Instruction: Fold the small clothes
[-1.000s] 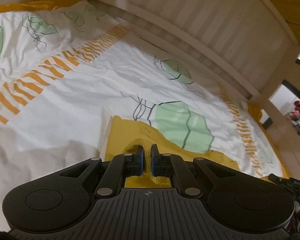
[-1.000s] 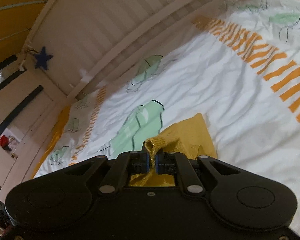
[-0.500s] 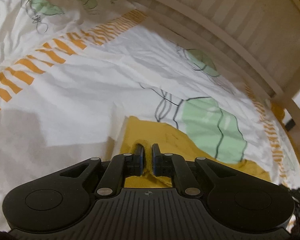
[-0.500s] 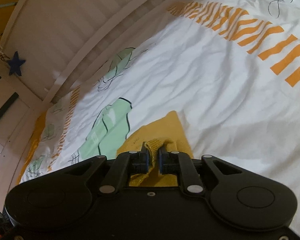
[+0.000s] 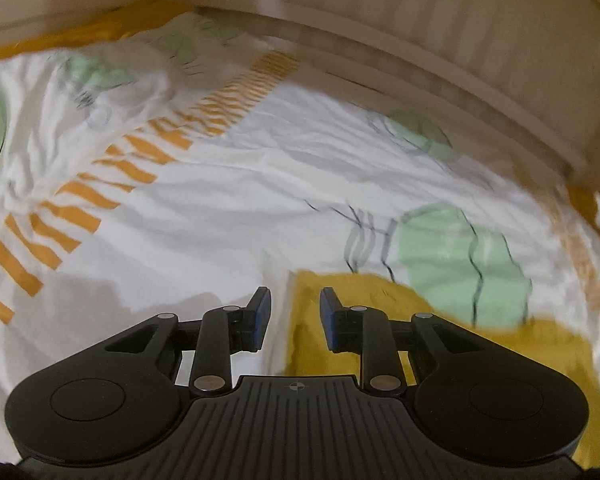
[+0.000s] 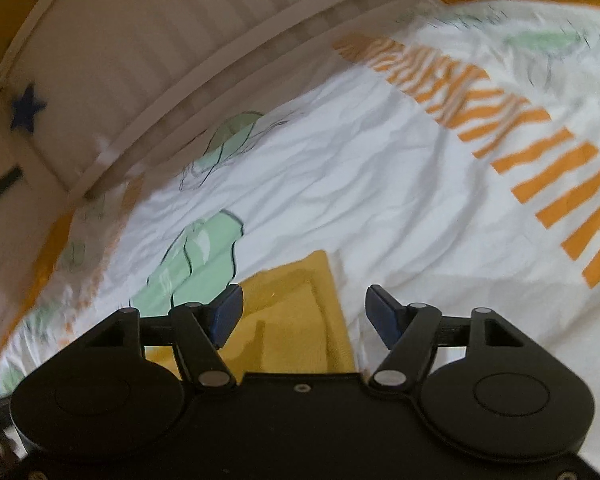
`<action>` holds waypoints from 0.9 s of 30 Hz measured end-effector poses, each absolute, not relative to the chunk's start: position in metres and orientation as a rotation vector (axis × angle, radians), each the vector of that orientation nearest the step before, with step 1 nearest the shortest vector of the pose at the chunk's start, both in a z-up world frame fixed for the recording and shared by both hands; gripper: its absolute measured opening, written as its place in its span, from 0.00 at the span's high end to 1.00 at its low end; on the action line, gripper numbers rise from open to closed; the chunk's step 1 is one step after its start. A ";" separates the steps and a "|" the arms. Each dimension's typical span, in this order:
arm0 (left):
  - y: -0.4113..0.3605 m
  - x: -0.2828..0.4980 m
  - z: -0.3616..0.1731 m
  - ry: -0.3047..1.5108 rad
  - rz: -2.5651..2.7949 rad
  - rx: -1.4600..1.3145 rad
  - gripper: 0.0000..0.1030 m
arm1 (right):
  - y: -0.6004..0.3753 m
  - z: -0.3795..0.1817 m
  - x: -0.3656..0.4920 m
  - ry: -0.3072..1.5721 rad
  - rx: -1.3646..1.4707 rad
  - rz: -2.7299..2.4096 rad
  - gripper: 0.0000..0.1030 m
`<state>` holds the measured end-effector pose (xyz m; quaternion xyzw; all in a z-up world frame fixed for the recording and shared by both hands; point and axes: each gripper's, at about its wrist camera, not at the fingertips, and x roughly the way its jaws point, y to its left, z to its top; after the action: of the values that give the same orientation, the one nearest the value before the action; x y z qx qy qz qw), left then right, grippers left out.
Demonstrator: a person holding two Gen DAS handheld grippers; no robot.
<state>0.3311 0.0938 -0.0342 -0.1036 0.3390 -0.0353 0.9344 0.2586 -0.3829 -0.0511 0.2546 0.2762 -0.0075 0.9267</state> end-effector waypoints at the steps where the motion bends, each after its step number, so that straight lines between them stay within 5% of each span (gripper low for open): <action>1: 0.087 0.325 -0.034 0.698 -0.091 -0.177 0.74 | -0.376 -0.049 0.258 0.573 0.485 -0.004 0.30; 15: 0.030 0.306 -0.071 0.809 -0.220 0.061 0.70 | -0.286 -0.070 0.276 0.728 -0.001 0.074 0.26; 20: 0.027 0.318 -0.079 0.842 -0.210 0.084 0.68 | -0.284 -0.084 0.287 0.739 -0.030 0.036 0.15; 27: 0.028 0.312 -0.075 0.846 -0.207 0.093 0.67 | -0.267 -0.060 0.258 0.684 -0.023 0.056 0.15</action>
<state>0.3120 0.0278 -0.0745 0.0448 0.4097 -0.1000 0.9056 0.2584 -0.2667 -0.0599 -0.0112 0.3351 0.0277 0.9417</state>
